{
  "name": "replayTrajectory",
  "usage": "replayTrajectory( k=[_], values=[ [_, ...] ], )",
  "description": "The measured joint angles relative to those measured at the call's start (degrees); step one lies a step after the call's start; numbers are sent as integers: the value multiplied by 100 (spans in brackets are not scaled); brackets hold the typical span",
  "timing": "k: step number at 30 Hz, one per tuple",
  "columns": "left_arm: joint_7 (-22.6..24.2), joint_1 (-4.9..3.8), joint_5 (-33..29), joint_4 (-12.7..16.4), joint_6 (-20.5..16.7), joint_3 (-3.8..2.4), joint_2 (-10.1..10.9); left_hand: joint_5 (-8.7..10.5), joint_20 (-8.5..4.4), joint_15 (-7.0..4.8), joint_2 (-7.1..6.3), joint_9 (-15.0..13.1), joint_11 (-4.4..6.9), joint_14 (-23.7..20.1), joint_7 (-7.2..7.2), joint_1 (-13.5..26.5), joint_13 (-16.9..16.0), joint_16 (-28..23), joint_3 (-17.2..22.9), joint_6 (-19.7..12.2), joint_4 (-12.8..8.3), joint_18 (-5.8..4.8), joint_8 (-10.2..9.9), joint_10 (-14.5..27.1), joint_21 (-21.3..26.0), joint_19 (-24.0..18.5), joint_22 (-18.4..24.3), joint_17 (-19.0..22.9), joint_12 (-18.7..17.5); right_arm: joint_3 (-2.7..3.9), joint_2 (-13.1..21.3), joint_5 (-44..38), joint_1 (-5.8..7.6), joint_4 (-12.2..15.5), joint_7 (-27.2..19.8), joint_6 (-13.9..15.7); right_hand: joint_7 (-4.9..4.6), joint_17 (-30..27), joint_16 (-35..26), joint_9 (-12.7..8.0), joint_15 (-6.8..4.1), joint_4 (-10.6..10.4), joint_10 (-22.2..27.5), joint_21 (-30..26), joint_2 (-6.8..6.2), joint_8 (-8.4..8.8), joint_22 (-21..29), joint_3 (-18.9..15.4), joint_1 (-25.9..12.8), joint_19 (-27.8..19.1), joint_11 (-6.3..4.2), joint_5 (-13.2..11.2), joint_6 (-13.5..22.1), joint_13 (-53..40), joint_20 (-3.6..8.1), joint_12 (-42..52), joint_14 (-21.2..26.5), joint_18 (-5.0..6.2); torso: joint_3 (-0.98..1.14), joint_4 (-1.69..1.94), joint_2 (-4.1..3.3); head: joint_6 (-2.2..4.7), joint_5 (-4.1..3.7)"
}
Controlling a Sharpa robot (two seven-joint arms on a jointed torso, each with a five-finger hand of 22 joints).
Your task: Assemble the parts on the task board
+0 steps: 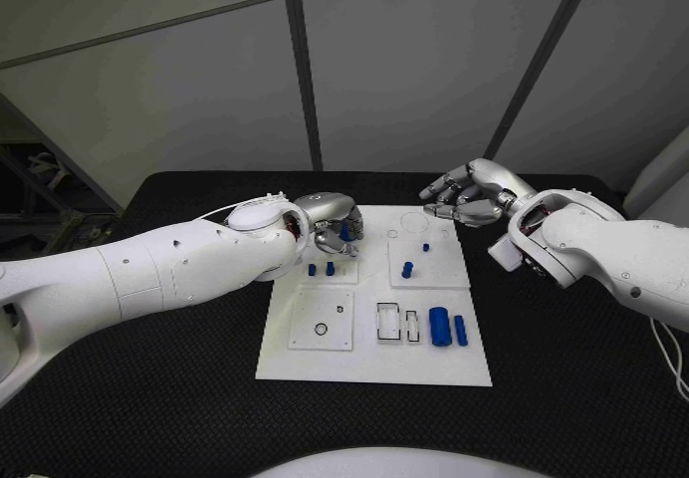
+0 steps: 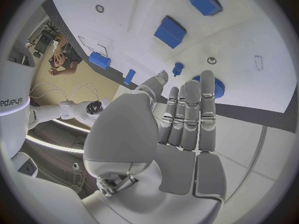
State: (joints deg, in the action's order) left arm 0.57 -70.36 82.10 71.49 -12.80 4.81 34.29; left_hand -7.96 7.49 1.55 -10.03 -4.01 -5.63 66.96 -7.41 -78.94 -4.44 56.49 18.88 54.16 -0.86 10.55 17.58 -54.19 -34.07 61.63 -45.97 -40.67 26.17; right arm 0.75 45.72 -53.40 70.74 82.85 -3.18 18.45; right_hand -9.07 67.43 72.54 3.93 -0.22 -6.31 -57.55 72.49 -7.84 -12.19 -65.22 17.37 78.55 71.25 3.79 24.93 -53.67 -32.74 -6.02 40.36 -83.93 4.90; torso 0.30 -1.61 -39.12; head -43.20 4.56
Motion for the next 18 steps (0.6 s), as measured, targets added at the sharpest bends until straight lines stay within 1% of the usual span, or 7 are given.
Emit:
replayTrajectory(
  k=[1,7,8,10,11,13,18],
  values=[
    [-2,0,20,-15,23,3,-12,0,-3,9,0,0,-15,31,-5,0,7,77,0,21,0,0,-26,-15,-28,4,-22,-54,0,0,-2,-2,0,0,-1,1,0,0,0,0,0,0,0,0,0,0,0,0,0,0,0,0,0,12,0,0,0,0,1,0,0,-1,-2],
    [-13,0,109,-84,148,13,-74,0,-21,-14,0,0,0,140,-18,0,37,441,80,74,-16,0,-71,-84,-155,21,-146,-302,-12,0,-10,-11,0,-1,-6,4,0,0,0,0,0,0,0,0,0,0,5,0,0,0,0,0,0,28,0,-30,0,0,-1,2,1,-10,-9],
    [-15,0,122,-93,172,14,-87,0,-21,-21,0,0,21,190,-6,0,42,525,98,102,-17,0,-84,-105,-180,21,-174,-370,-28,0,-12,-13,0,-1,-6,4,0,0,0,0,0,0,0,0,0,0,5,0,0,0,0,0,0,28,0,-30,0,0,-1,3,2,-12,-9],
    [-18,0,135,-103,205,15,-102,0,-21,-34,0,0,29,238,-27,0,42,664,120,124,-24,-1,-88,-153,-222,21,-225,-477,-28,0,-17,-14,0,-2,-7,4,0,0,0,0,0,0,0,0,0,0,5,0,0,0,0,0,0,28,0,-30,0,0,-1,4,3,-17,-10],
    [-20,0,142,-109,223,15,-109,0,-22,-31,0,0,19,294,-10,0,47,746,154,139,-25,0,-89,-166,-251,21,-250,-548,-28,0,-19,-15,0,-2,-8,4,0,0,0,0,0,0,0,0,0,0,5,0,0,0,0,0,0,28,0,-30,0,0,-1,5,3,-21,-10],
    [-24,0,157,-126,260,15,-123,0,-41,-36,0,0,40,383,-36,0,50,903,185,174,-27,-1,-133,-208,-311,41,-308,-681,-52,0,-23,-16,0,-2,-9,4,0,0,0,1,0,0,0,0,0,0,5,0,0,0,0,0,0,28,0,-30,0,-1,-1,5,3,-22,-10],
    [-42,0,190,-172,334,16,-149,0,-52,-63,0,5,52,492,-40,0,55,1142,296,221,-40,-1,-160,-278,-404,52,-409,-881,-94,0,-24,-19,0,-2,-10,4,0,1,0,1,0,0,0,0,0,0,5,0,0,0,0,0,0,28,0,-29,0,0,-1,5,4,-23,-10]
  ],
)
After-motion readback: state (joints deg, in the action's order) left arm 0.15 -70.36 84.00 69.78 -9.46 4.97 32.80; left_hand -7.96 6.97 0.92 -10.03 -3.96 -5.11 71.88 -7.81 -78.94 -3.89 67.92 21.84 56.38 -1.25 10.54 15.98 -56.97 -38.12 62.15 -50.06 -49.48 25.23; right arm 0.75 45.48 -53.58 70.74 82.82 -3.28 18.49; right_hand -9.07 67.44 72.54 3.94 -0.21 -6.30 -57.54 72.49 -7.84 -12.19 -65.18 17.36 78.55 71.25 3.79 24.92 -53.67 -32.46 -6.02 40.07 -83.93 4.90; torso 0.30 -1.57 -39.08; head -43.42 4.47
